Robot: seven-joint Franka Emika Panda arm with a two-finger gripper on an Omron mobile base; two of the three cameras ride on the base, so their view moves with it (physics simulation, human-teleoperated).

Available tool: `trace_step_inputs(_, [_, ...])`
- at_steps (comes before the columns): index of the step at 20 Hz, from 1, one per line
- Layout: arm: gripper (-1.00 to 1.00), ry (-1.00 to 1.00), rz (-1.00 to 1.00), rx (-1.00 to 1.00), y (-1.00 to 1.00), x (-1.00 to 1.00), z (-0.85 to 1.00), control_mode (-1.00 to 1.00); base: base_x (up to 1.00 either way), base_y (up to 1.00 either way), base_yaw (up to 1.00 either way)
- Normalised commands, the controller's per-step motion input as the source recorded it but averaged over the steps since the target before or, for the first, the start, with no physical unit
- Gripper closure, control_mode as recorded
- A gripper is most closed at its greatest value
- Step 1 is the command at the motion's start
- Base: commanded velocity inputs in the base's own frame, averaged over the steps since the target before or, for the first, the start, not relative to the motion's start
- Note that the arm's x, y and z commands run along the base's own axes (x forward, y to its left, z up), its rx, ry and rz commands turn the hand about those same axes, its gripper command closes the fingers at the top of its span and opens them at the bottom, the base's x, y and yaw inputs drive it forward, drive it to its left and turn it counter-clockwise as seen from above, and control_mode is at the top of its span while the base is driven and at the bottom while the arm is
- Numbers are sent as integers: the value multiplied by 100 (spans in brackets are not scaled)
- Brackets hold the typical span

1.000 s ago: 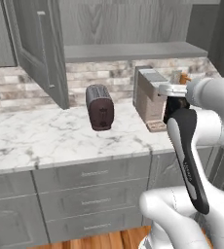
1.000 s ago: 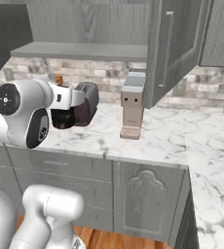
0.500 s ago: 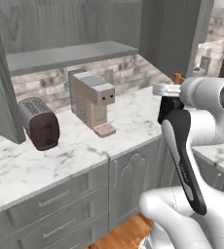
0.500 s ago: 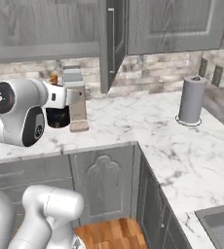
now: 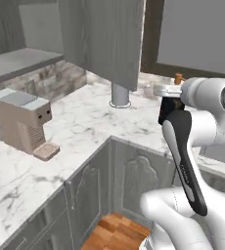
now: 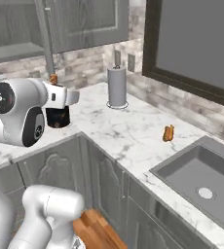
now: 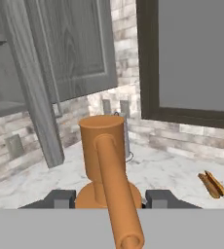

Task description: Open the cabinet. Pick the soap dispenser and place it next to the sink. Then close the cabinet.

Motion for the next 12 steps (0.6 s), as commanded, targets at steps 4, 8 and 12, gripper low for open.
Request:
trace_step_inputs(4, [100, 0, 0, 0, 0, 0, 0, 100, 0, 22, -72])
trace_step_inputs(8, [100, 0, 0, 0, 0, 0, 0, 100, 1, 20, -60])
trace_step_inputs(12, [100, 0, 0, 0, 0, 0, 0, 100, 13, 27, -40])
